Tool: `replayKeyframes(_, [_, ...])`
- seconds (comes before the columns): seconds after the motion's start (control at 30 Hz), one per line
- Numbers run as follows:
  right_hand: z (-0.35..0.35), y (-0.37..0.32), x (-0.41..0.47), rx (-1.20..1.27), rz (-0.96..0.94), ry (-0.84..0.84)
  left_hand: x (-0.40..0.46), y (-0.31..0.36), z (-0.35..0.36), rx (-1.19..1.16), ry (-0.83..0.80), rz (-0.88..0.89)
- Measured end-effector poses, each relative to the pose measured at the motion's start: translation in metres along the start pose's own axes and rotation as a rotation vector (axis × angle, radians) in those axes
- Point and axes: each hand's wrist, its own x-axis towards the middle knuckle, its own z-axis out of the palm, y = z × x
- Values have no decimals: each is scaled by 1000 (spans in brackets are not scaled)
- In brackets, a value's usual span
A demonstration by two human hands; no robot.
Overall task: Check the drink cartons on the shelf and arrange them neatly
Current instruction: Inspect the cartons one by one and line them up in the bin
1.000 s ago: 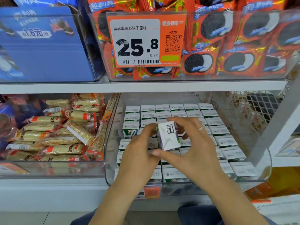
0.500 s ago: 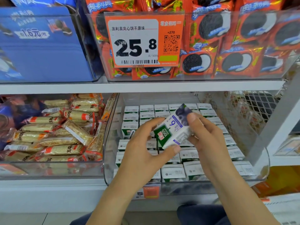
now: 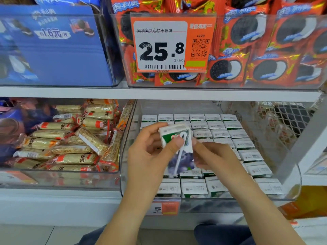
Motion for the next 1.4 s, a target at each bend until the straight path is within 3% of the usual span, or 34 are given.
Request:
replayKeyframes(0.2, [4, -7, -5, 178, -203, -105, 2, -5, 1, 47, -20, -102])
replayKeyframes(0.43, [-18, -15, -5, 67, -256, -123, 0, -9, -1, 49, -188, -199])
replayKeyframes(0.5, [-29, -13, 0, 51, -257, -50, 0, -11, -5, 197, -238, -179])
replayKeyframes(0.67, [-40, -7, 14, 15, -337, 100, 3, -19, -12, 993, -284, 10])
replayKeyframes(0.87, [-31, -1, 31, 54, -410, 56, 0, -30, -13, 1248, -420, -100])
replayKeyframes(1.07, [-20, 11, 48, -64, -375, -47, 1, -31, -14, 1318, -457, -132])
replayKeyframes(1.4, [-29, 15, 54, -285, -339, 43, 1, -33, -15, 1322, -452, -107])
